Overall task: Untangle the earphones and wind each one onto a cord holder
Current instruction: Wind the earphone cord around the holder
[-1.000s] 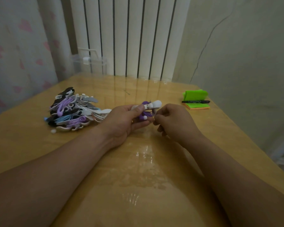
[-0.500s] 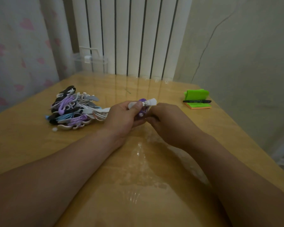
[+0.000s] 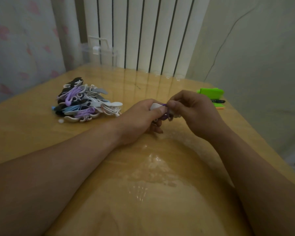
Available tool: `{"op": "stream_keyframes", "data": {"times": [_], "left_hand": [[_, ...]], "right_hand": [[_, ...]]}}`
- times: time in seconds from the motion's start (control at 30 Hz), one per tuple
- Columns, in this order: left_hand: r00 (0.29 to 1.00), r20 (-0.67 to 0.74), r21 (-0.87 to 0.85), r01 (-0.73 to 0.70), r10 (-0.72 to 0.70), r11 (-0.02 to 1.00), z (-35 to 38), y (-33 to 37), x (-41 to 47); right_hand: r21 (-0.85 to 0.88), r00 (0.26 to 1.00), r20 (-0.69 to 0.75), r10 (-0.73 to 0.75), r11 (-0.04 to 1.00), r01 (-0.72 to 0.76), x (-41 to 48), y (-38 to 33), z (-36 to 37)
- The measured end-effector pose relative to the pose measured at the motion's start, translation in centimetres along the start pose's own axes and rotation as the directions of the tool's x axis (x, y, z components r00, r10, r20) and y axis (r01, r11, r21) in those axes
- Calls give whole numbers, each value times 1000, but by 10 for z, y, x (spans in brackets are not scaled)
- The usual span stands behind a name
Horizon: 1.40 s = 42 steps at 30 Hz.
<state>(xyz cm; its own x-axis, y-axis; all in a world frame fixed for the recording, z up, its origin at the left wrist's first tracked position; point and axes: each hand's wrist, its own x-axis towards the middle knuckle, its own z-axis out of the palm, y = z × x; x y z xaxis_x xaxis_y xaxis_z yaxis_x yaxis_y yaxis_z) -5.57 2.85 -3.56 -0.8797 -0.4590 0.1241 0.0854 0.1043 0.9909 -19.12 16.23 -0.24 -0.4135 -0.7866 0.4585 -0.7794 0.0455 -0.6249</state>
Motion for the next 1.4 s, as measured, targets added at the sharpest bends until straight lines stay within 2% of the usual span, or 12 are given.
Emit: {"op": "stream_keyframes", "data": {"times": [0.2,0.37,0.5,0.73,0.97,1.07,1.2,1.3,1.4], "left_hand": [[998,-33,27,-52,53,998,4,3,-2],[990,-75,167,-102,116,981,1,3,-3],[984,-103,132,-130,144,983,2,1,-2],[988,-62,109,-134,141,985,-2,2,-3],[964,-136,349,-170,230,922,3,6,-7],[938,-164,463,-201,306,863,4,3,-6],[935,-150,497,-210,322,842,5,1,-4],[939,-167,390,-217,301,895,4,-1,-1],[956,-122,325,-216,267,921,1,-1,-1]], "right_hand": [[-19,1000,-5,10,1000,-10,1,0,-2],[-70,1000,-27,15,997,-17,2,-1,2],[-56,999,-35,19,998,-21,1,-5,1],[-52,999,-28,35,998,-36,1,-7,-2],[-146,999,-44,-6,989,0,2,-12,6],[42,991,-74,107,994,-104,3,-11,12],[327,952,-31,305,903,-279,5,-7,23],[399,934,20,356,854,-334,6,-6,26],[336,943,-36,330,893,-300,6,-8,28]]}}
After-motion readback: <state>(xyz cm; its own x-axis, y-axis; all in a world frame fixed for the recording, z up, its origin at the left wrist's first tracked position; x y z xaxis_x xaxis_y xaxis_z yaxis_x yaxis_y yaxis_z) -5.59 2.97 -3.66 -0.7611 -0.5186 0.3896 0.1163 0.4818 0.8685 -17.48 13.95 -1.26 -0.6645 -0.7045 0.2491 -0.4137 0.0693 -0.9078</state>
